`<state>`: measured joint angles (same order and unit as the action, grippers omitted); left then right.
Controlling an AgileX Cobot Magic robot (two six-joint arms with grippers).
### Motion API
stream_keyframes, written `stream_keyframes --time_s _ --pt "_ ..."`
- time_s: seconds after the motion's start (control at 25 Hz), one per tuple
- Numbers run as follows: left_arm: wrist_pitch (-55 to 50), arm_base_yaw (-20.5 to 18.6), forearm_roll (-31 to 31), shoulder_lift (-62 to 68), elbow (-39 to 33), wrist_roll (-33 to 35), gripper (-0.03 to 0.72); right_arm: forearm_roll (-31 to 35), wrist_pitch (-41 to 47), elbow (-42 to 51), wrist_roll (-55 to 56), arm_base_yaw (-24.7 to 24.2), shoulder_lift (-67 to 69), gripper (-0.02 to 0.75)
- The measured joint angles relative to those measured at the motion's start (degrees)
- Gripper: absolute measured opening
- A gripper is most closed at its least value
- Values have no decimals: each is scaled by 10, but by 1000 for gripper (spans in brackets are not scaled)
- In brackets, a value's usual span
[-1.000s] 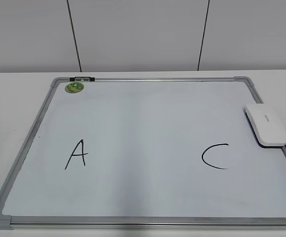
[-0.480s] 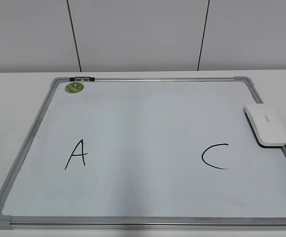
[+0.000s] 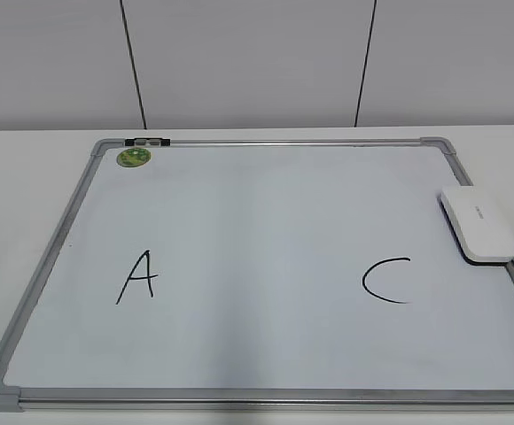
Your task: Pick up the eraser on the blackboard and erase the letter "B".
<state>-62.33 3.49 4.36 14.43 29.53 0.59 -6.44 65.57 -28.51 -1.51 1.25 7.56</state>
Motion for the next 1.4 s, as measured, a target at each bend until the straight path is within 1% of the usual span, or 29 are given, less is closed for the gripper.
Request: stream_keyframes --time_s 0.24,0.44,0.6,1.4 --pt "-1 0 0 -85 0 0 429 0 0 0 0 -12 -39 591" --pt "-5 0 0 -132 0 0 429 0 0 0 0 -12 -79 591" --pt "-8 -6 0 -135 0 0 429 -1 0 0 0 -12 -85 591" --pt "-7 -6 1 -135 0 0 427 -6 0 0 0 -12 -86 591"
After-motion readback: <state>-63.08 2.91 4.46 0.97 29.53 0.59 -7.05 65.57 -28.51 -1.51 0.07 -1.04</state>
